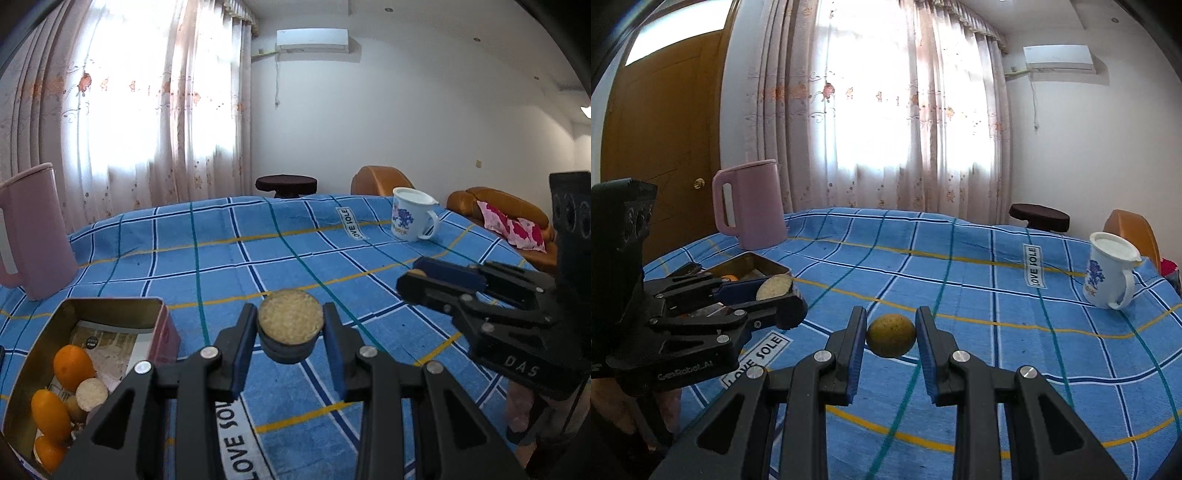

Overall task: Organize fruits
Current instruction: 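Carry the slice and yellow fruit over the tin with both tools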

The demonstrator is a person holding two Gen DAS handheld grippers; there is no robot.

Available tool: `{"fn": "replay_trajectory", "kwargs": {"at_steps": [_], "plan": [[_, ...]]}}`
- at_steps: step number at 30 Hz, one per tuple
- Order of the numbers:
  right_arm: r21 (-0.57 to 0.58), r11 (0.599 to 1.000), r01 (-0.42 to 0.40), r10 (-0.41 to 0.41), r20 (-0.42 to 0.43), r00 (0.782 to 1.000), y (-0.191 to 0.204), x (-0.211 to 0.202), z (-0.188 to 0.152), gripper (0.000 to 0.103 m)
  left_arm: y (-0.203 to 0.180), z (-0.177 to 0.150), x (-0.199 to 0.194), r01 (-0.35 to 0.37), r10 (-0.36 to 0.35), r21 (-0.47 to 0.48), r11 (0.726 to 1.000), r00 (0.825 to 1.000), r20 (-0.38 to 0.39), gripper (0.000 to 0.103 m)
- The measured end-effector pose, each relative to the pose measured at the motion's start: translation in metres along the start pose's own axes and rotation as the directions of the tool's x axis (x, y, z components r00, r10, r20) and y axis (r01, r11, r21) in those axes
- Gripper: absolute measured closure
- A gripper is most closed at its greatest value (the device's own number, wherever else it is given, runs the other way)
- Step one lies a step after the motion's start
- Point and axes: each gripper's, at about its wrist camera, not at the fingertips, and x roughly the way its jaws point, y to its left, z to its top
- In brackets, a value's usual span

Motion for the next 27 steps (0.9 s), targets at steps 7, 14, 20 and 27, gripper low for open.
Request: {"fn": "replay_trajectory", "kwargs": {"at_steps": [7, 14, 20, 27], "plan": [[-0.027, 0.999, -0.048, 0.048, 0.007, 0.999, 0.021, 0.006, 0.011, 0.074, 0.017, 0.004, -0.026, -0.017, 0.018, -0.026, 1.0, 0.999, 0.04, 0.066], [-0.059, 0.992, -0.109, 0.11, 0.024, 0.994, 0.046, 0.011, 0.029, 0.074, 0.041, 0.008, -0.048, -0.056, 0.06, -0.06, 0.997, 0.996, 0.067, 0.066], [-0.108, 0.982, -0.155, 0.159, 0.031, 0.987, 0.073, 0.019, 0.044, 0.074, 0.063, 0.006, -0.06, -0.109, 0.115, -0.084, 0.99, 0.991, 0.07, 0.066], [-0.148, 0.967, -0.206, 0.212, 0.029, 0.977, 0.102, 0.033, 0.056, 0.074, 0.09, 0.002, -0.071, -0.162, 0.17, -0.111, 0.981, 0.983, 0.066, 0.066]]}}
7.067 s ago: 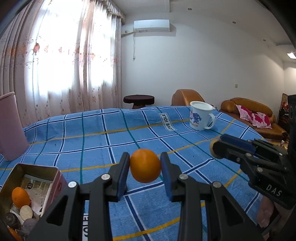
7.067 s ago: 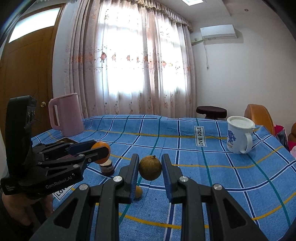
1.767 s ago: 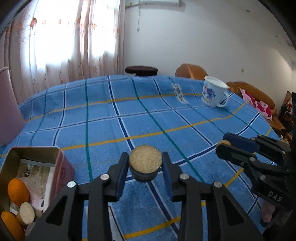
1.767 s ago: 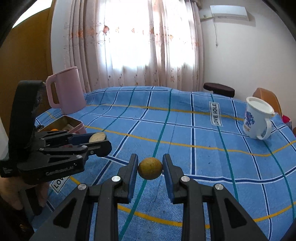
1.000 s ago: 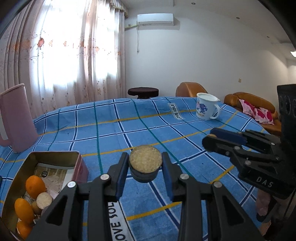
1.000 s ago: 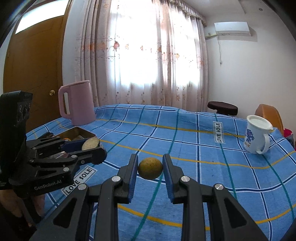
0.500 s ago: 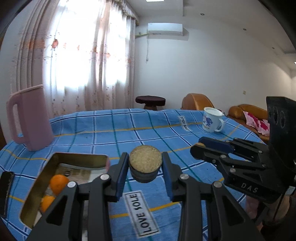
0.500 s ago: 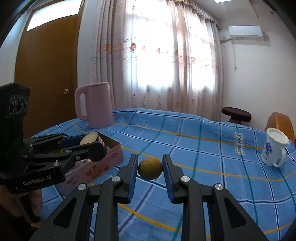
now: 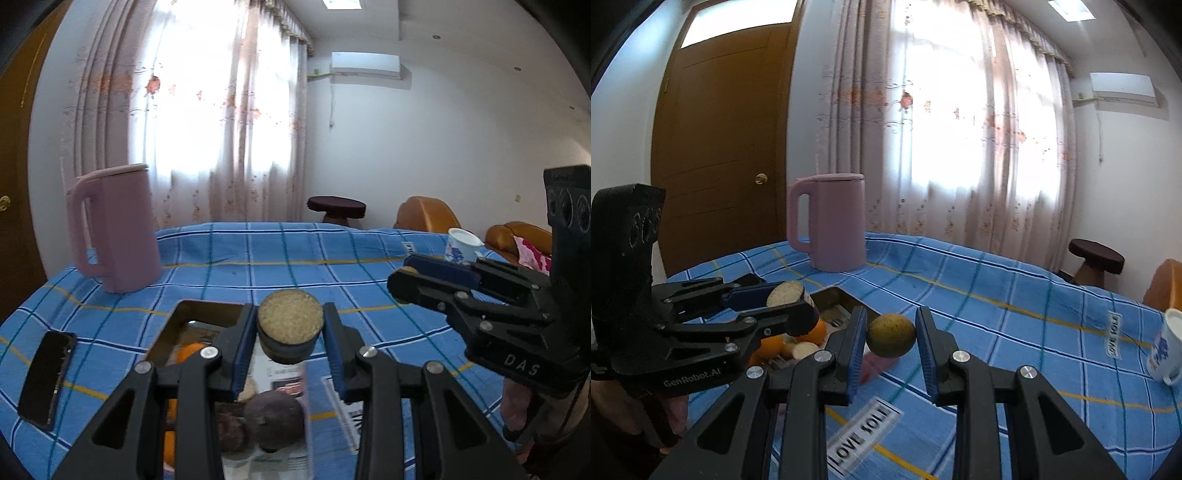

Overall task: Organize fruits
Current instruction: 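Carry the slice and yellow fruit over the tin with both tools, then lower the slice and yellow fruit into the tin and open both tools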

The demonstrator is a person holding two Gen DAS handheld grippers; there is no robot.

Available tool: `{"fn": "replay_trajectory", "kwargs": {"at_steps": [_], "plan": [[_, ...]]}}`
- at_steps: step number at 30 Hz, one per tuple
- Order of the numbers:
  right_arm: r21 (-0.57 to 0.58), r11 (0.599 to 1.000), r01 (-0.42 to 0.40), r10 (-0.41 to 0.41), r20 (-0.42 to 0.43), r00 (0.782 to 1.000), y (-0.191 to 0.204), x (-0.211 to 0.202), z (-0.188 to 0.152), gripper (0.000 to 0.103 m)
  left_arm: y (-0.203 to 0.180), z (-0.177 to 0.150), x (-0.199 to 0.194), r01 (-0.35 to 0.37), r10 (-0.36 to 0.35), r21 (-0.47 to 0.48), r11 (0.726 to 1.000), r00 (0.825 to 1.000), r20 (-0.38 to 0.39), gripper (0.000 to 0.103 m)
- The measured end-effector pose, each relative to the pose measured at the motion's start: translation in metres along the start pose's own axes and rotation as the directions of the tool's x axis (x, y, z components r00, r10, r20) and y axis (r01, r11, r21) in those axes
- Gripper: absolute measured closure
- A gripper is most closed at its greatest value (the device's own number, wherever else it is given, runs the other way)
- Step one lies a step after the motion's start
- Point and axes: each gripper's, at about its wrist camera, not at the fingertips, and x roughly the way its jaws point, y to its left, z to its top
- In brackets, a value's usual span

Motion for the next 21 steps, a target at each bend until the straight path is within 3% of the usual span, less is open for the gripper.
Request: {"fn": "replay_trajectory", "kwargs": {"at_steps": [21], "plan": [[-0.049, 0.995, -0.093, 0.09, -0.057, 0.994, 0.047, 0.057, 0.009, 0.074, 0.055, -0.012, -0.005, -0.097, 0.096, -0.067, 0.993, 0.995, -0.024, 0.066]]}}
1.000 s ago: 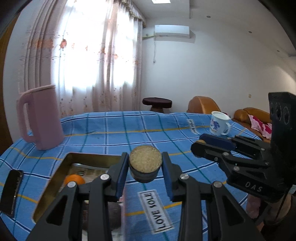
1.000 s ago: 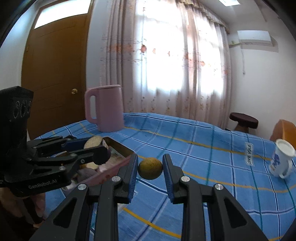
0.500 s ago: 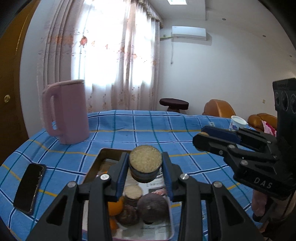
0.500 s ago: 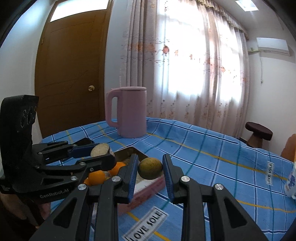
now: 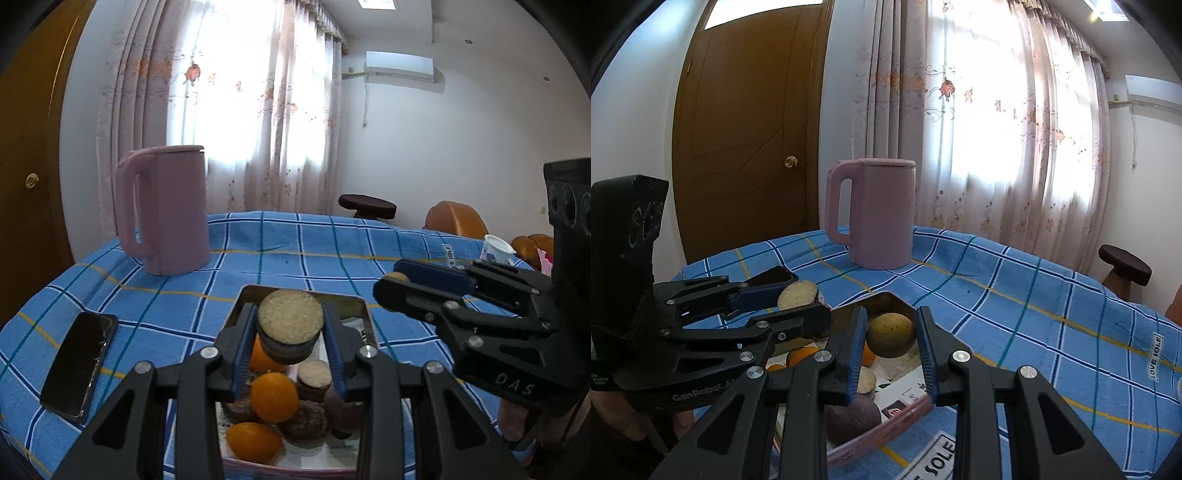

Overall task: Organize fruits
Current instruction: 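Lower the slice and yellow fruit into the tin and open both tools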

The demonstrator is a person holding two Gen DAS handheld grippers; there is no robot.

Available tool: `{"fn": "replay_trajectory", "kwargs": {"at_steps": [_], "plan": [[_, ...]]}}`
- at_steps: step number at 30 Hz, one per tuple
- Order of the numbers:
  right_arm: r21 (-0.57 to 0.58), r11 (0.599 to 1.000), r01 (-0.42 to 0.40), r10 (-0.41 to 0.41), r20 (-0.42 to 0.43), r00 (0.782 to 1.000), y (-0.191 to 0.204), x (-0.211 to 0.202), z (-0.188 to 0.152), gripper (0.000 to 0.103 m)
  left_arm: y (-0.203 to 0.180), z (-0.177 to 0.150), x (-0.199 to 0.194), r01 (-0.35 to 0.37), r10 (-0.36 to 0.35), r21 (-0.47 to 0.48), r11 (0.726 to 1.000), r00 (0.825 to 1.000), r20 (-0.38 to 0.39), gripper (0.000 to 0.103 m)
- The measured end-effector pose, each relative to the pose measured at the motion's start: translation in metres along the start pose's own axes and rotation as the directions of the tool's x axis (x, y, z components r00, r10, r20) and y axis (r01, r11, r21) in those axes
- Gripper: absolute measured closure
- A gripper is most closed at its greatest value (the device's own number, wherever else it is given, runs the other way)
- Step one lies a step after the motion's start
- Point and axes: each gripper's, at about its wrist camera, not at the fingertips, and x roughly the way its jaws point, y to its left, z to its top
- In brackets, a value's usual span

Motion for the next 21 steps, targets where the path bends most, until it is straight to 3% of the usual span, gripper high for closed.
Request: {"fn": "replay_trajectory", "kwargs": {"at_steps": [21], "plan": [[0.076, 0.997, -0.034, 0.045, -0.136, 0.99, -0.003, 0.056, -0.012, 0.074, 0.026, -0.013, 0.019, -0.034, 0.032, -0.016, 0.999, 0.996, -0.084, 0.066]]}}
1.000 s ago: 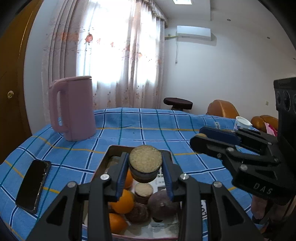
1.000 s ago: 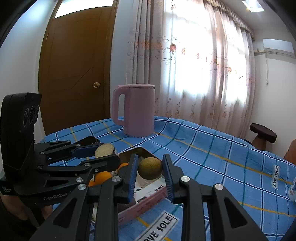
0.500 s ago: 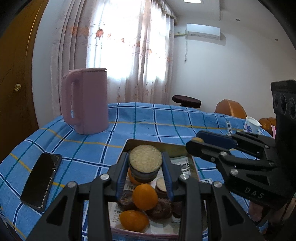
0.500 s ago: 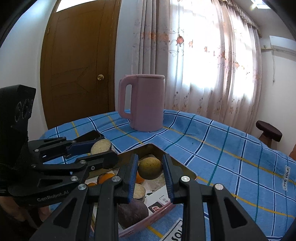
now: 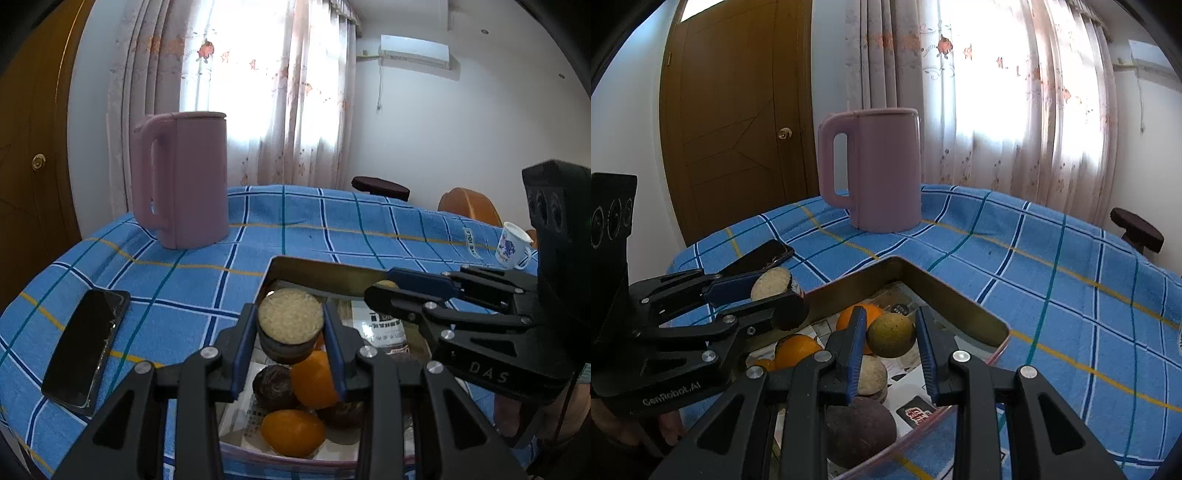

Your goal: Organize fruits

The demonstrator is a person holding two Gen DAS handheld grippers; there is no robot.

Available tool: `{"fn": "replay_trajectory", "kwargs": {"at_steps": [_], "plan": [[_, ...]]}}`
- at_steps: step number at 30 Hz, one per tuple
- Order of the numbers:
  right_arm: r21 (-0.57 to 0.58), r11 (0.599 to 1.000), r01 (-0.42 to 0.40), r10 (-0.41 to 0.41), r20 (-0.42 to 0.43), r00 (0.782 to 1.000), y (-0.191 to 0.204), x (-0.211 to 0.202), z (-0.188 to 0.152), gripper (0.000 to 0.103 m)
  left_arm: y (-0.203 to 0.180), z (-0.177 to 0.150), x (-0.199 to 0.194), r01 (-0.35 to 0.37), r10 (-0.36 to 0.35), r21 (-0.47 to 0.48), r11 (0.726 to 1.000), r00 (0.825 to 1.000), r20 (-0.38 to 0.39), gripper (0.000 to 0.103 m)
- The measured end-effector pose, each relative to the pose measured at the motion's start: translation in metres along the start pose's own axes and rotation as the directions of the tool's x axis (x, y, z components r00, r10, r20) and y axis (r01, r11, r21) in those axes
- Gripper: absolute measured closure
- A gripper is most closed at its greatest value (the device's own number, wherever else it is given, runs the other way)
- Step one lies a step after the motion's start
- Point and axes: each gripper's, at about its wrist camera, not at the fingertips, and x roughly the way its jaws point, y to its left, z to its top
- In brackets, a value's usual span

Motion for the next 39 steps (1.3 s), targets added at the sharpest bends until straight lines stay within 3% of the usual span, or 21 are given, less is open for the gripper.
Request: {"fn": "replay_trajectory", "kwargs": {"at_steps": [14, 19, 22, 26, 32, 39], "plan": [[0.016, 1.0, -0.003, 0.004, -0.106, 0.994, -0.001, 0.024, -0.012, 0.074, 0.002, -0.005, 0.012, -0.004, 0.005, 0.011, 1.0, 0.998, -0.058, 0.065], [0.025, 1.0, -0.01, 0.012, -0.107, 0.994, -0.003, 0.023, -0.013, 0.074, 0.003, -0.01, 0.017, -0.014, 0.014, 0.007, 1.0, 0.998, -0.069, 0.061], [0.023, 1.0, -0.005, 0.007, -0.105, 0.994, -0.001, 0.023, -0.013, 0.074, 0.004, -0.009, 0.016, -0.015, 0.015, 0.003, 1.0, 0.998, -0.065, 0.054], [0.029, 1.0, 0.001, 0.002, -0.111, 0.994, -0.002, 0.024, -0.015, 0.071, 0.005, -0.01, 0.016, -0.033, 0.033, -0.002, 0.999, 0.998, -0.056, 0.032], [0.048, 0.998, 0.029, -0.025, -0.083, 0.996, -0.006, 0.014, -0.013, 0.049, 0.004, -0.009, 0.01, -0.023, 0.023, -0.01, 1.0, 0.999, -0.032, 0.026], [0.041, 0.998, 0.057, -0.056, -0.037, 0.998, -0.002, -0.01, -0.01, 0.044, 0.002, -0.005, -0.006, -0.024, 0.024, -0.009, 1.0, 1.0, 0.018, 0.01]]}}
